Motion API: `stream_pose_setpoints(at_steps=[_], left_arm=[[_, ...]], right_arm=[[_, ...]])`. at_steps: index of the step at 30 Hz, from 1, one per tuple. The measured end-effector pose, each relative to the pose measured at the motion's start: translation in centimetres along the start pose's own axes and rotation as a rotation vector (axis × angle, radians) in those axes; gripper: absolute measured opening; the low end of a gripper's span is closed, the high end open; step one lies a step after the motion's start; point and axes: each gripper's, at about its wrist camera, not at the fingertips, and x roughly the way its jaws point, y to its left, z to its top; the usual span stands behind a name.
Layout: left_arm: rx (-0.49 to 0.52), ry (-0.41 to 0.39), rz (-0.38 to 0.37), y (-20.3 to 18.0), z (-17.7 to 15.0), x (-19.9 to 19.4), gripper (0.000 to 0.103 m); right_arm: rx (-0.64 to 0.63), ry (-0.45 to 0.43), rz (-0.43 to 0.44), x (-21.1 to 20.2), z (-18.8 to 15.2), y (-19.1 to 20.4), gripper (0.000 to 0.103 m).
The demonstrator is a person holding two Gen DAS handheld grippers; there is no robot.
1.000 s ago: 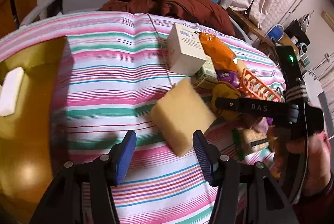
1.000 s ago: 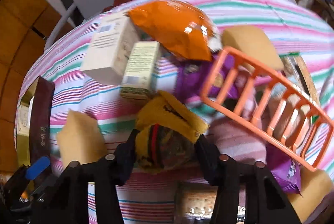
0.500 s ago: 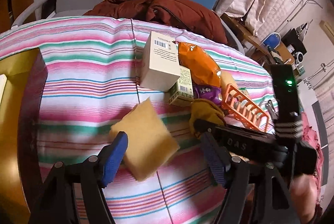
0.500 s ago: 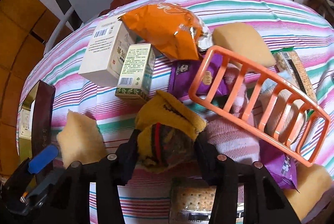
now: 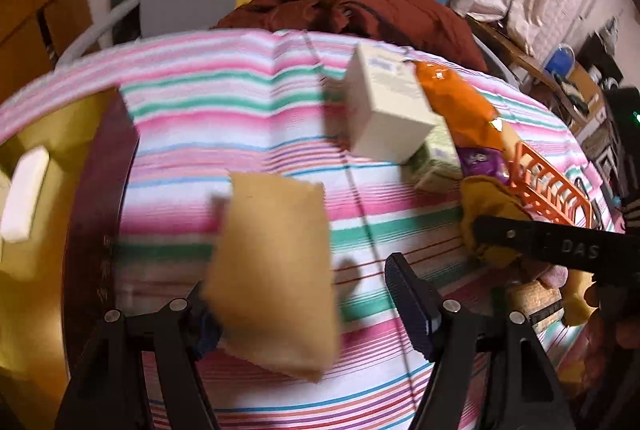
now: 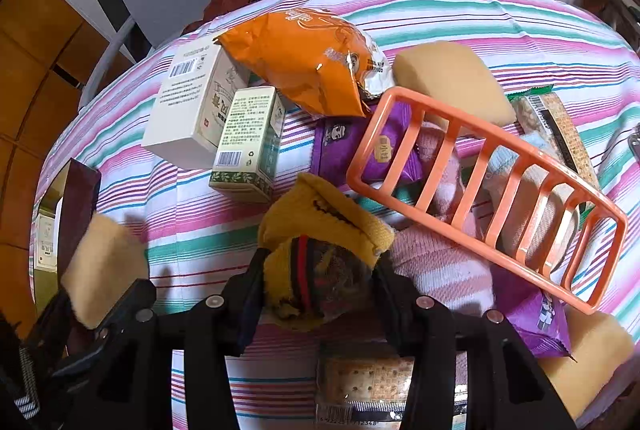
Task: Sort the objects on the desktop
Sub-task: 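Grasp the yellow sponge with the left tool while the right tool holds the bun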
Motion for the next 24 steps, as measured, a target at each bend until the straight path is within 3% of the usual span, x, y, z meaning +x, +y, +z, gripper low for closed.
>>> stream_pose_setpoints(at_steps=[4,7,13,24], left_arm=[[-0.067,-0.003,-0.063,1.7,-0.6,0.0,0.063],[-0.062,-0.031,-0.084,2.0,-0.9,-0.7,0.057],[-0.059,-0.045,-0.083,2.3,-1.4,-1.4,0.043],[-0.077,-0.044,-0.105,2.5,-2.4,-2.3,0.039]], right_arm=[[0.002,0.0,0.001,0.0,0.0,0.0,0.05],[0.002,0.0,0.001,-0.1,-0.1,0.1,0.05],[-0.007,0.0,-0.002,-0.5,-0.5,-0.1,0.05],[-0.049,-0.009,0.04,-1.1,-0.9,0.4,0.048]])
